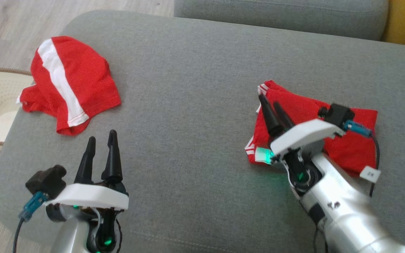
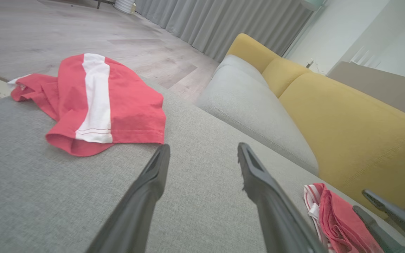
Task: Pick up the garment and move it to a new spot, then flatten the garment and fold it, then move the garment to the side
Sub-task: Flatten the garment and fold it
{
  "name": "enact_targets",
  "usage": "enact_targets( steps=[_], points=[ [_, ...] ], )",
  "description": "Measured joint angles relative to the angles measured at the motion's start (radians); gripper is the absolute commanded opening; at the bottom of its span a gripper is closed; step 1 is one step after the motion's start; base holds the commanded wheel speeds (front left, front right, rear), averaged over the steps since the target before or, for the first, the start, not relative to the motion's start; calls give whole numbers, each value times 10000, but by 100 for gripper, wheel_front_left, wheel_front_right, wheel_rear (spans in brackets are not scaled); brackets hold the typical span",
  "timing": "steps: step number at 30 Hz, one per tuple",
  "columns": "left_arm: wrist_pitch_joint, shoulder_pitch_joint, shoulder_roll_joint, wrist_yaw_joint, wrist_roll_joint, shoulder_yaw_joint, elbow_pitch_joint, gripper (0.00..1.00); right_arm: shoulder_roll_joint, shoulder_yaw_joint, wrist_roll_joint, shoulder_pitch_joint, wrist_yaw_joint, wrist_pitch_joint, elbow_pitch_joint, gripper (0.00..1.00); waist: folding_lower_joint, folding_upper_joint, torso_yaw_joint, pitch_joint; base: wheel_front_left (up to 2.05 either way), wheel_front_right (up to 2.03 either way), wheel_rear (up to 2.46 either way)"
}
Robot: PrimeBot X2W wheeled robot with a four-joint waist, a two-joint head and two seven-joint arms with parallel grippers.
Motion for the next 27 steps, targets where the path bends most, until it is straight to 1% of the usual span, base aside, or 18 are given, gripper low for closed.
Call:
enact_targets(
  steps=[3, 6, 9, 12, 15, 18, 22, 25, 27],
  points=[
    [0, -3, 2, -2, 12, 35, -59, 100, 0, 117, -81, -602, 0, -395, 278, 100, 0, 0, -185, -28, 0, 0, 0],
    [0, -5, 0, -6, 36, 73, -205, 100, -36, 61, -974, -1259, 0, -817, 648, 100, 0, 0, -463, -45, 0, 0, 0],
    [0, -29, 2, -13, 104, 174, -516, 100, -387, -111, -2142, -1663, 0, -1129, 731, 100, 0, 0, -786, -48, 0, 0, 0],
    [0, -63, 2, -13, 104, 272, -825, 100, -988, -359, -3241, -1637, 0, -1344, 522, 100, 0, 0, -1121, -30, 0, 0, 0],
    [0, -148, 0, -13, 105, 278, -1062, 100, -1578, -788, -4521, -1283, 0, -1432, -153, 100, 0, 0, -1450, 7, 0, 0, 0],
    [0, -271, -2, -12, 174, 276, -1172, 100, -1992, -1570, -5818, -509, 0, -1457, -1149, 100, 0, 0, -1744, 26, 0, 0, 0],
    [0, -284, -2, -2, 184, 267, -1250, 100, -2010, -2976, -6934, 919, 0, -1459, -2550, 100, 0, 0, -2049, 15, 0, 0, 0],
    [0, -272, -2, -2, 276, 224, -1252, 100, -1837, -3883, -7678, 1960, 0, -1459, -3544, 100, 0, 0, -2184, -40, 0, 0, 0],
    [0, -249, -2, -8, 297, 188, -1250, 100, -1569, -4358, -8065, 2541, 0, -1459, -4090, 100, 0, 0, -2219, -112, 0, 0, 0]
  ],
)
